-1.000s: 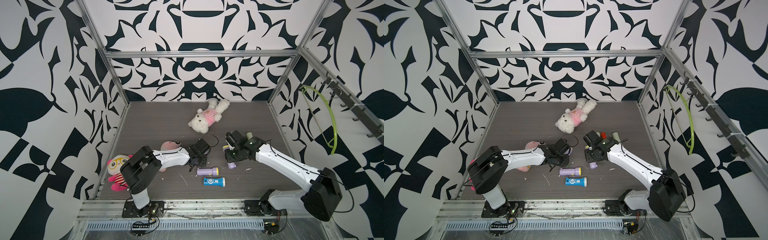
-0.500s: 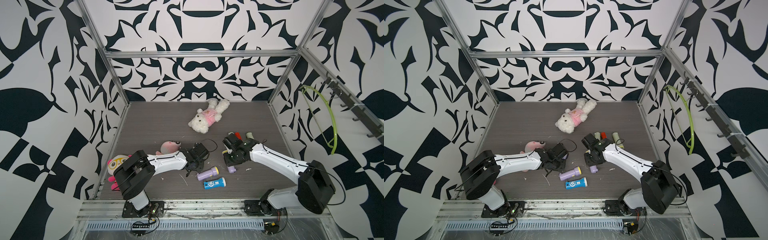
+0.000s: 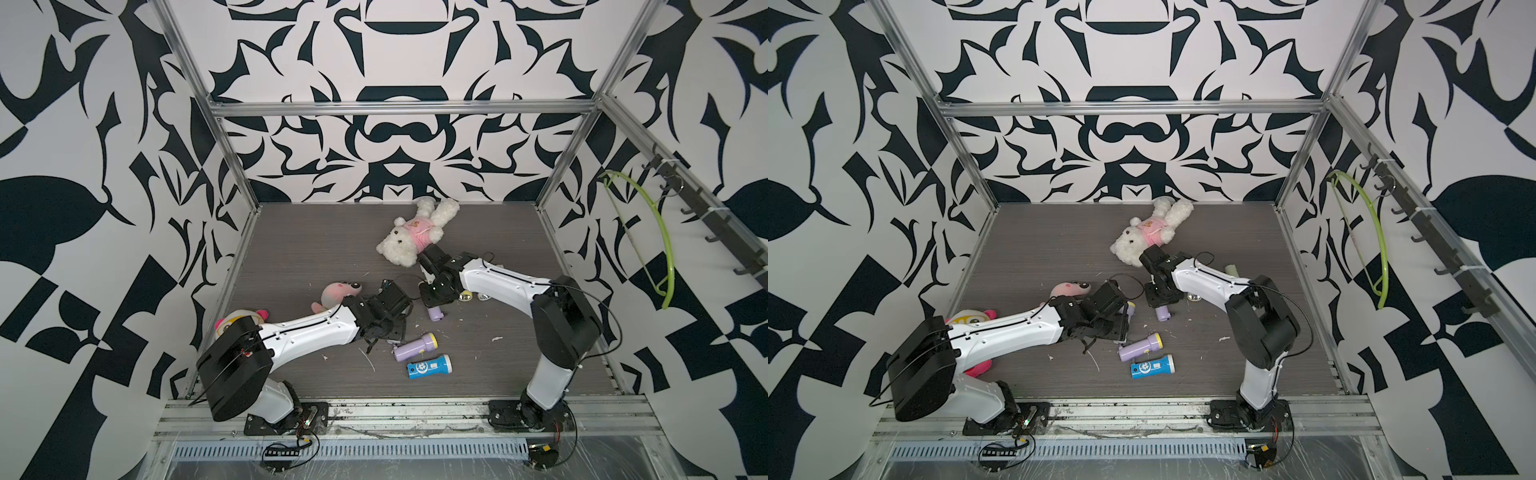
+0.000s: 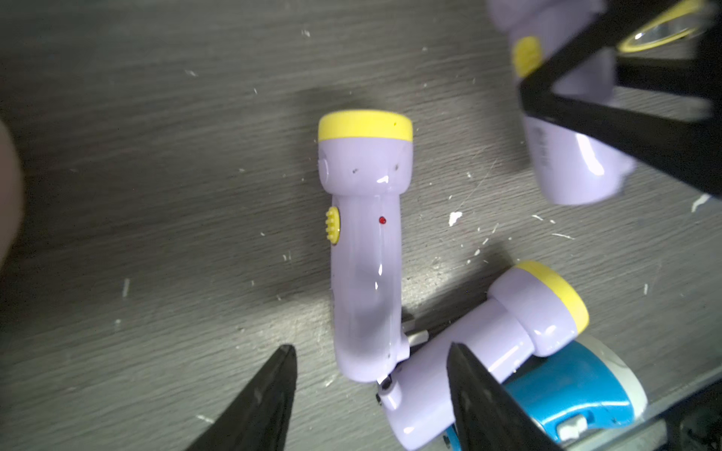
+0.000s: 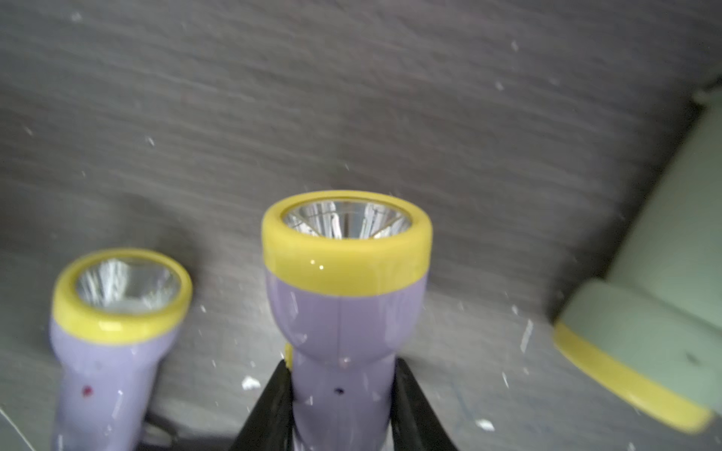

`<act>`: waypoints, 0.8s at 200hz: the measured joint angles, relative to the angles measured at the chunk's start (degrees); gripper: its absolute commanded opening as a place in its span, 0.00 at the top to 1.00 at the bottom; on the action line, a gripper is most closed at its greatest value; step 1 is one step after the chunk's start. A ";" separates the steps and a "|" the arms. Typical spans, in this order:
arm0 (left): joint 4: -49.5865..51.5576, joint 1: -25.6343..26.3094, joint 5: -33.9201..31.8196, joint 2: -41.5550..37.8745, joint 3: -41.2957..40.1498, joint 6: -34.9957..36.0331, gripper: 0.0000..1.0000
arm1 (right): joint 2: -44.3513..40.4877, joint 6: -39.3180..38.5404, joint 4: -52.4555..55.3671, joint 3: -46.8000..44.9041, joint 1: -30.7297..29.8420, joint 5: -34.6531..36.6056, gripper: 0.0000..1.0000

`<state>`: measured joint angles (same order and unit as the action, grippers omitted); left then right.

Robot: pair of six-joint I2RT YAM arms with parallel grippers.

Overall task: Close the plug at the bottom of the flashlight
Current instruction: Move the flashlight at the center of the board, then place the flashlight at the center of the board.

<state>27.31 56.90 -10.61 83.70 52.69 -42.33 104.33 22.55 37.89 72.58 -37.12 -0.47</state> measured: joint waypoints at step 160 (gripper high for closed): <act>-9.33 -6.19 6.05 11.56 14.82 6.58 0.46 | -9.57 0.72 -3.32 -6.23 4.31 -1.60 0.92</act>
<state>17.98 50.72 -4.56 95.26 67.51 -35.75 94.76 23.27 34.57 66.35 -32.82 -2.07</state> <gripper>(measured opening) 0.538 0.162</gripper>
